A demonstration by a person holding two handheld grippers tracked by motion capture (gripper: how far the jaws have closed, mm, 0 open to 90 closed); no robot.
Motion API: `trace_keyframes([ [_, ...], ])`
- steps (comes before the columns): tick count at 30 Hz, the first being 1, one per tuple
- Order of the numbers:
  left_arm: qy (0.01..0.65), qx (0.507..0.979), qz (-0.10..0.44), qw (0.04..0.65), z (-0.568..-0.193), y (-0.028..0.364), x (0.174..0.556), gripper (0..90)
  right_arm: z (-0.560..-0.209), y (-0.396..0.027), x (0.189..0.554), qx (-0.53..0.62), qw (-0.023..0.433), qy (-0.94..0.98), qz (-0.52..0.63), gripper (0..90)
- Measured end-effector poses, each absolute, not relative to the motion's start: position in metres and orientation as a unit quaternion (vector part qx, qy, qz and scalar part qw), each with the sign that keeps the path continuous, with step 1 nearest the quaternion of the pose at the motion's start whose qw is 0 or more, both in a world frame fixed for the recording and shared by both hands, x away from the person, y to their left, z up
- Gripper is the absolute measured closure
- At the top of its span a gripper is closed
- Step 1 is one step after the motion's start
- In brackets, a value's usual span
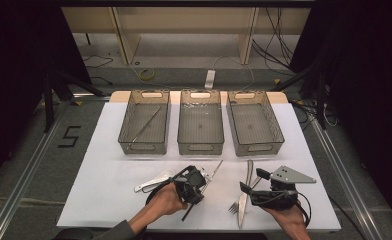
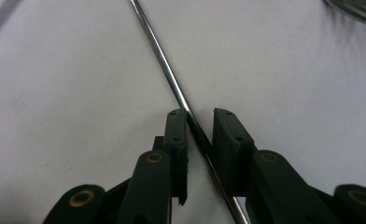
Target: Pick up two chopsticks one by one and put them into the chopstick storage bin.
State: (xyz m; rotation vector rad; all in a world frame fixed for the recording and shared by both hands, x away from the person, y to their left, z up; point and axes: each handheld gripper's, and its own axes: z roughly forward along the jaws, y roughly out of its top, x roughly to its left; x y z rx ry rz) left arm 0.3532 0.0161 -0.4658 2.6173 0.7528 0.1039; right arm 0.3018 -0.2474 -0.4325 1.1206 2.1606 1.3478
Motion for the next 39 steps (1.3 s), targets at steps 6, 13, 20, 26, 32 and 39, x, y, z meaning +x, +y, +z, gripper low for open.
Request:
trace_keyframes([
  [6, 0.274, 0.937, 0.030, 0.213, -0.465, 0.019, 0.356, 77.4, -0.432, -0.247, 0.301, 0.396, 0.179, 0.764, 0.477, 24.9],
  [13, 0.274, 0.938, 0.032, 0.210, -0.465, 0.021, 0.358, 80.1, -0.432, -0.247, 0.301, 0.396, 0.180, 0.764, 0.476, 25.0],
  [20, 0.267, 0.940, 0.037, 0.208, -0.466, 0.021, 0.358, 84.5, -0.432, -0.248, 0.302, 0.396, 0.180, 0.763, 0.477, 25.1],
  [26, 0.263, 0.941, 0.038, 0.209, -0.466, 0.022, 0.358, 84.6, -0.432, -0.248, 0.301, 0.396, 0.181, 0.764, 0.476, 25.2],
  [32, 0.260, 0.941, 0.029, 0.214, -0.465, 0.024, 0.361, 84.7, -0.432, -0.248, 0.302, 0.398, 0.179, 0.763, 0.476, 25.2],
  [39, 0.265, 0.935, 0.030, 0.233, -0.452, 0.034, 0.366, 84.7, -0.432, -0.249, 0.302, 0.397, 0.179, 0.762, 0.478, 25.2],
])
